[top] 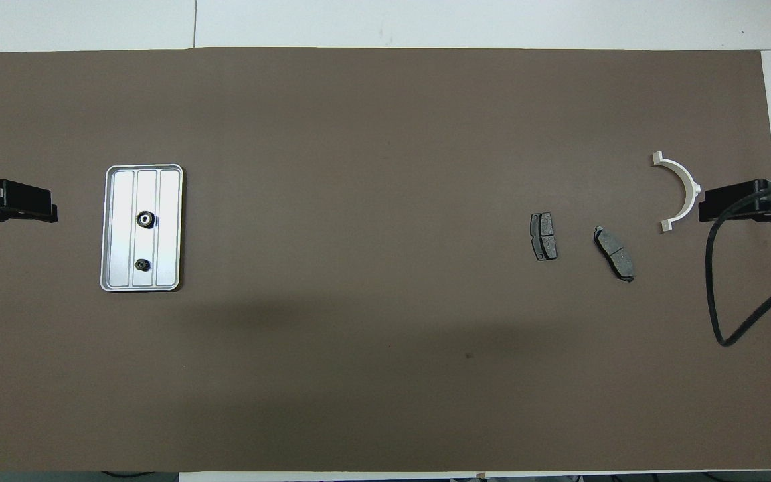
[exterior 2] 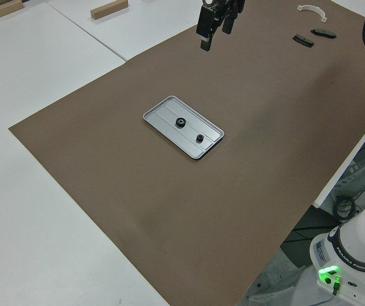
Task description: Place bearing gear from tray to pile
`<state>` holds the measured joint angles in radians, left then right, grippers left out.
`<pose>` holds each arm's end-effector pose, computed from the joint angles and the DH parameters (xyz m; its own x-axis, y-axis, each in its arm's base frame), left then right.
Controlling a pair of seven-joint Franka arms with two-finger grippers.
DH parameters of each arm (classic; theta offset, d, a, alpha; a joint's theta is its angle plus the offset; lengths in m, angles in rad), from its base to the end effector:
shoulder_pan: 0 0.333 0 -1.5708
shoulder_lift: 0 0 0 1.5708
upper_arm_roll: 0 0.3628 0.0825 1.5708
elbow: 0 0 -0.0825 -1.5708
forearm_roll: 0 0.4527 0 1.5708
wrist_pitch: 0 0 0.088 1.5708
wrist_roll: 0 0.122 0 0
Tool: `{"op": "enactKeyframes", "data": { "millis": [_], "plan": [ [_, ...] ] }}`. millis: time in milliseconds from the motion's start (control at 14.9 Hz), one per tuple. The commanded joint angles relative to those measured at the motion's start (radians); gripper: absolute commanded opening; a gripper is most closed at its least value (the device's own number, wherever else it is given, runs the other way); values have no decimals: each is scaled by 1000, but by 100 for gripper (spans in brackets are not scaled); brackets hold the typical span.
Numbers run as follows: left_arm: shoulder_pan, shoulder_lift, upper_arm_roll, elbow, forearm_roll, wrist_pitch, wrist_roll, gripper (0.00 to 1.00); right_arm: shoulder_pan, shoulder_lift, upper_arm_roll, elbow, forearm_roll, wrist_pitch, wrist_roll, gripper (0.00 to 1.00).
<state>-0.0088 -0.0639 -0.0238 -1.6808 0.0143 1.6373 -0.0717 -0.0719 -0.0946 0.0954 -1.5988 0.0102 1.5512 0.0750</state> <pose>0.6054 -0.0185 0.6417 0.9990 0.0382 0.0215 0.0385 -0.9992 -0.0143 0.5876 0.0181 0.6964 0.9976 -0.0513 0.0463 -0.0511 -0.9987 -0.0047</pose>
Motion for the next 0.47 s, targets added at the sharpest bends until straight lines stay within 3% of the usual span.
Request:
{"op": "enactKeyframes", "data": {
  "millis": [0, 403],
  "plan": [
    [7, -8, 1, -8, -4, 15, 6, 100, -11, -8, 6, -7, 4, 4, 17, 100],
    [7, -17, 4, -17, 0, -5, -20, 100, -12, -8, 4, -7, 4, 7, 14, 100]
  ]
}}
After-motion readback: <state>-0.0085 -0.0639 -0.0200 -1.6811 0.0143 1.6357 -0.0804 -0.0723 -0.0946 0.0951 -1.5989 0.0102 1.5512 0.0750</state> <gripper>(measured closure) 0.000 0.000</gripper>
